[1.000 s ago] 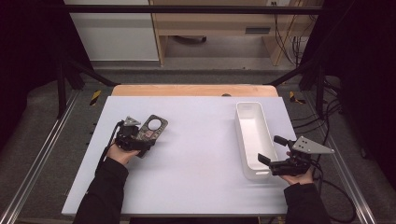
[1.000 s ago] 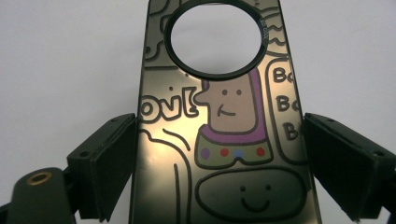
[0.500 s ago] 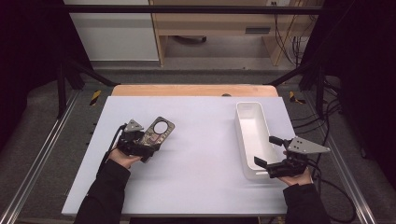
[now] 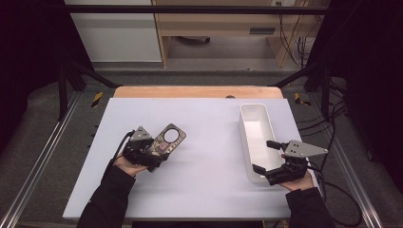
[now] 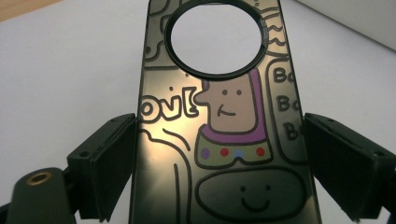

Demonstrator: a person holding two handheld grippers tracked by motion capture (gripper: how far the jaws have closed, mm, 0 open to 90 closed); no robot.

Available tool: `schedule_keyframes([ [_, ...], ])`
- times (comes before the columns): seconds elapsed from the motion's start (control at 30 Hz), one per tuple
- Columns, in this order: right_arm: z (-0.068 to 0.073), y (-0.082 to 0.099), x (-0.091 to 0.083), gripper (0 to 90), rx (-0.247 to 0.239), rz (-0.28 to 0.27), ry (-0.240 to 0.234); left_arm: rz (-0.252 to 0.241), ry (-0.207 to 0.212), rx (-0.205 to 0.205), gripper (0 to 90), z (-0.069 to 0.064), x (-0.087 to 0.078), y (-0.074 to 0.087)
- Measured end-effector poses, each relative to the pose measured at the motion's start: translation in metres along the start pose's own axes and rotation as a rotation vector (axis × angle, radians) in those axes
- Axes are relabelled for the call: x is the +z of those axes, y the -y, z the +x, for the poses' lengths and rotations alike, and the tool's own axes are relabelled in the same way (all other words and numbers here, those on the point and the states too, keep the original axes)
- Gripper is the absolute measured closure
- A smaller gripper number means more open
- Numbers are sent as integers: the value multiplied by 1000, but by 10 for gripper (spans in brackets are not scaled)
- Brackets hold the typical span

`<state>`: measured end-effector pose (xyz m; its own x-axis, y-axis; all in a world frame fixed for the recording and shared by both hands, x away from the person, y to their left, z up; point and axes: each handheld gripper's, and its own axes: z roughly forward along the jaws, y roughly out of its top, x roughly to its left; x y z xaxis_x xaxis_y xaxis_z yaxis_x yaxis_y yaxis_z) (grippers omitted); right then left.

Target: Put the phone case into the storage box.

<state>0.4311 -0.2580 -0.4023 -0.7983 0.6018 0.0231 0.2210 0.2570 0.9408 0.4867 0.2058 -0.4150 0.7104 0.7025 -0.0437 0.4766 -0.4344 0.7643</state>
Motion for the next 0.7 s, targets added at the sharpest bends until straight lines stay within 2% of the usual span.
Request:
schedule_keyframes([
  [0.33,12,-8,9,5,-44,23,-41,9,73,46,117,-15,0,0],
  [0.53,21,-14,17,4,-81,58,-69,18,111,66,117,-22,3,-1],
  [0.7,25,-17,24,4,-93,75,-93,21,139,89,117,-28,3,-2],
])
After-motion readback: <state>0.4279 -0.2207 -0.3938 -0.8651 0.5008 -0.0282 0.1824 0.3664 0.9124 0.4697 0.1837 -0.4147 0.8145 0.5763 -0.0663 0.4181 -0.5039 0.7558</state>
